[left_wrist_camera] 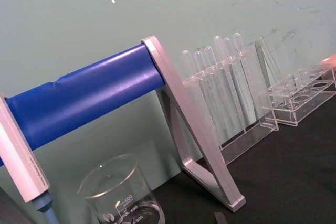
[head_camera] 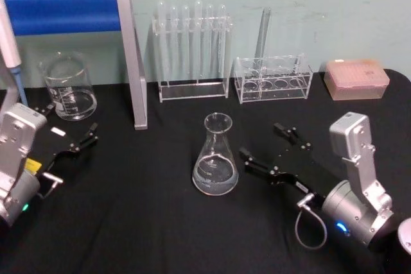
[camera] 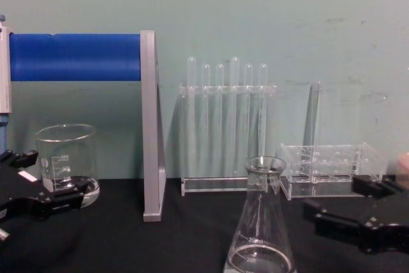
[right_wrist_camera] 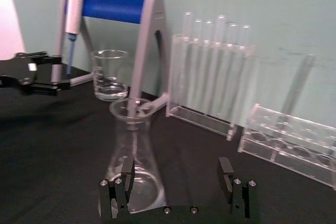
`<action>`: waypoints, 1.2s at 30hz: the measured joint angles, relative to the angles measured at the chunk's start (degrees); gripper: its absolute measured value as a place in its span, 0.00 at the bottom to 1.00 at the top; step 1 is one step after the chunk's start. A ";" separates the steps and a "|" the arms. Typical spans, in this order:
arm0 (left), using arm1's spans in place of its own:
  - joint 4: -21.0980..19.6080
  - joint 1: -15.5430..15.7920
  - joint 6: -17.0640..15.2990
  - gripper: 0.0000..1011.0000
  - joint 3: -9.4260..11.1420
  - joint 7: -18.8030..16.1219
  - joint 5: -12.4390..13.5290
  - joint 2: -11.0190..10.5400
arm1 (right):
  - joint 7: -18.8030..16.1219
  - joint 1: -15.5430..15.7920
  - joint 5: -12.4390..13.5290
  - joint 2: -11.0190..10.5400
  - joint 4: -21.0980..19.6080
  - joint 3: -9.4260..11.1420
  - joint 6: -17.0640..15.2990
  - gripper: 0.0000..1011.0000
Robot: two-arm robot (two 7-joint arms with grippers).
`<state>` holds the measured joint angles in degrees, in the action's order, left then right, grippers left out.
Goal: Grasp the erlenmeyer flask with one hand, shake it three times, then place it back.
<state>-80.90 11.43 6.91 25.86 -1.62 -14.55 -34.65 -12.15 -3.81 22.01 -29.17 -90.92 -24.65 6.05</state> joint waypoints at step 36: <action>0.00 0.00 0.00 0.99 0.00 0.00 0.00 0.00 | -8.78 -6.64 -3.83 8.22 7.35 -1.07 -1.12 0.99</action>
<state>-80.90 11.43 6.91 25.86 -1.62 -14.55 -34.65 -20.93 -10.45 18.18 -20.95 -83.57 -25.72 4.92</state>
